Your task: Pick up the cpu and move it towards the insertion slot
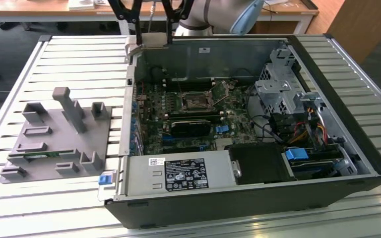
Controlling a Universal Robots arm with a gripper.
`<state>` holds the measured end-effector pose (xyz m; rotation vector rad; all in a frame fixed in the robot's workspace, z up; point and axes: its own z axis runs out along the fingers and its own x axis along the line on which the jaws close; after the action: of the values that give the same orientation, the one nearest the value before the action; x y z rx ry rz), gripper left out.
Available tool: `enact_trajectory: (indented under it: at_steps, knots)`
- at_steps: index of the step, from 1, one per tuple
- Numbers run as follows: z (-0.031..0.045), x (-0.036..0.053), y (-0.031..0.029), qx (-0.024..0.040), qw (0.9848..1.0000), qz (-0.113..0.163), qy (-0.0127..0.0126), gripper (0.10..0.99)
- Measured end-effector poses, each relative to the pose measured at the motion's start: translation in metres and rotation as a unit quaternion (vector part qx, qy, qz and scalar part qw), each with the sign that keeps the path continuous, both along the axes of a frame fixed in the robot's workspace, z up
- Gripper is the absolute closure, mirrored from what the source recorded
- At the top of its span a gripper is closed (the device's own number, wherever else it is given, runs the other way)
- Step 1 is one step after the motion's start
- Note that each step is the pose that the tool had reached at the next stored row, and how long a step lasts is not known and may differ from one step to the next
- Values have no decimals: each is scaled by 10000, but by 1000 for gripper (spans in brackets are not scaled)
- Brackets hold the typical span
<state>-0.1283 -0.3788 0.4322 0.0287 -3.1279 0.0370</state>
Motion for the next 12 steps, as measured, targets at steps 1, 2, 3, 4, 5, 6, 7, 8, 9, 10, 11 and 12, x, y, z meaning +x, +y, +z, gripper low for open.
enact_trajectory:
  at_steps: [1, 2, 3, 4, 5, 6, 7, 8, 9, 10, 11, 12]
  knots:
    - [0, 14, 9, 0, 10000, 1, 0, 541]
    - [0, 28, 19, 0, 10000, 2, 0, 541]
    - [0, 43, 29, 0, 10000, 3, 0, 541]
    - [0, 60, 39, 0, 10000, 5, 0, 541]
    - [0, 80, 46, 2, 10000, 8, 0, 541]
    - [0, 99, 53, 3, 10000, 10, 0, 541]
    - [0, 119, 60, 4, 10000, 13, 0, 541]
    - [0, 140, 68, 5, 10000, 14, 0, 541]
    - [-1, 161, 80, 5, 10000, 15, 0, 541]
    - [-2, 182, 99, 5, 10000, 15, 0, 541]
    - [-2, 200, 117, 5, 10000, 15, 0, 541]
    - [-3, 217, 134, 5, 10000, 14, 0, 541]
